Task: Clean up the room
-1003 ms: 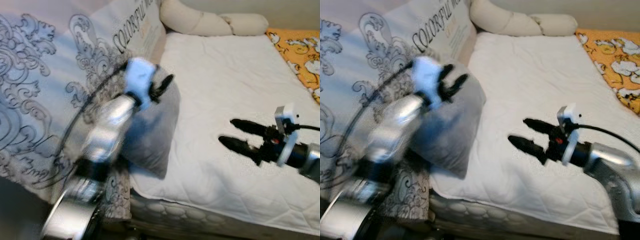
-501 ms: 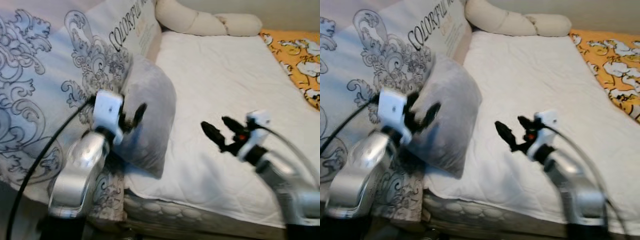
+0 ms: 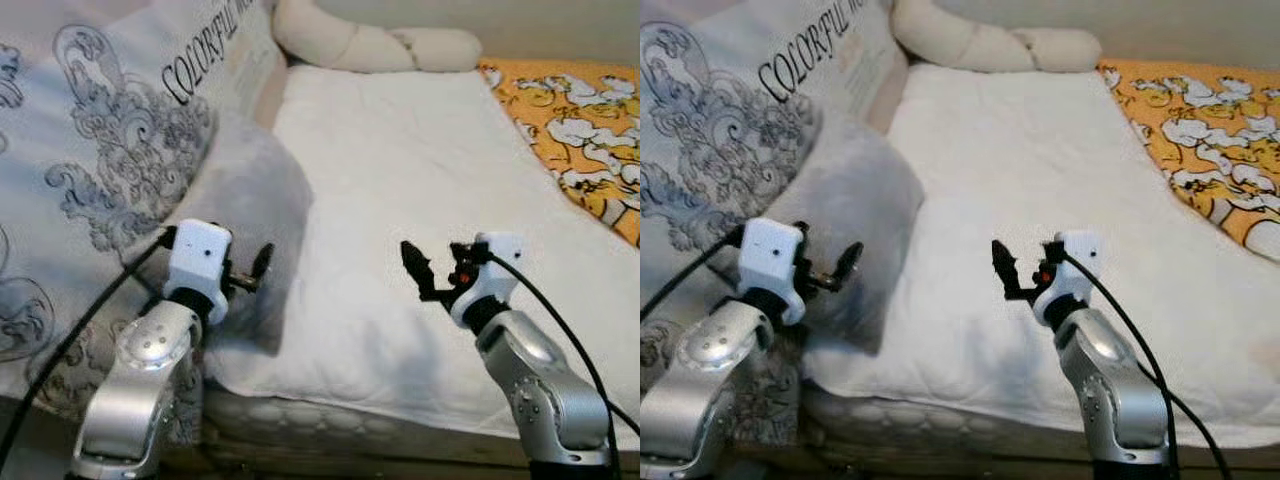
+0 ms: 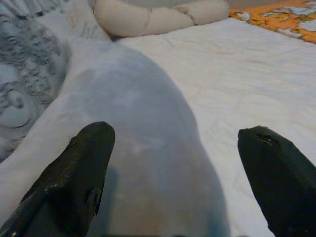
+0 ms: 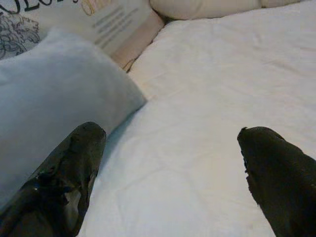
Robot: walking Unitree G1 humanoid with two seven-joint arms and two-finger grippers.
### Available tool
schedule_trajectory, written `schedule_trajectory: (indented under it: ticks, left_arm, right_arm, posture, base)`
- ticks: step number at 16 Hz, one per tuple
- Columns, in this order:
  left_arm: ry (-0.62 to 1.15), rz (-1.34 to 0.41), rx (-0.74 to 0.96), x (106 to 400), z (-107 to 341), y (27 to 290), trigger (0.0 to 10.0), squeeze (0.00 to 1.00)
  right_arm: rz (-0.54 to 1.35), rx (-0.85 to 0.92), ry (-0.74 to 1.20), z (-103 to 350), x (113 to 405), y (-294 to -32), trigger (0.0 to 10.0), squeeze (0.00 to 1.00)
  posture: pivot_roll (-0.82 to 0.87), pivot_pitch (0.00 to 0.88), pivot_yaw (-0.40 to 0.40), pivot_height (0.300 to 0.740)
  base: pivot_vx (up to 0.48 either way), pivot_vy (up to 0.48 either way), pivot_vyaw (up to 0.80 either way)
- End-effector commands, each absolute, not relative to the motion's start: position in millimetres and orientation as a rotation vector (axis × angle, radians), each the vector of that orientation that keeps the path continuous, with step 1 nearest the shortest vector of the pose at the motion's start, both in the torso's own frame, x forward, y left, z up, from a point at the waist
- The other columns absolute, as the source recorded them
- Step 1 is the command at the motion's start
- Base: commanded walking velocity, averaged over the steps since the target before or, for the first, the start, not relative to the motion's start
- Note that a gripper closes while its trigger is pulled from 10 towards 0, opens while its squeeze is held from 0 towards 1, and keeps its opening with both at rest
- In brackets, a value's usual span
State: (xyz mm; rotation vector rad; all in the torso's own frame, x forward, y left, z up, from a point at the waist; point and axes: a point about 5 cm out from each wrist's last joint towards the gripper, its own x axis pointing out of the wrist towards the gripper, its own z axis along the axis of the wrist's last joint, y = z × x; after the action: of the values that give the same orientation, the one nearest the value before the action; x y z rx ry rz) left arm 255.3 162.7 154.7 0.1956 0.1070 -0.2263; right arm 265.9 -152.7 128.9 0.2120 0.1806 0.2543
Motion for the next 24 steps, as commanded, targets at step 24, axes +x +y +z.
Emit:
schedule_trajectory:
  ticks: [24]
  left_arm:
    - [0.202,-0.046,0.223,257,147,195,10.0,1.0]
  right_arm:
    - [0.114,0.016,0.212,124,273,-159,10.0,0.0]
  posture:
    - [-0.04,0.0,-0.031,0.74]
  base:
    - [0.0,-0.371,0.0]
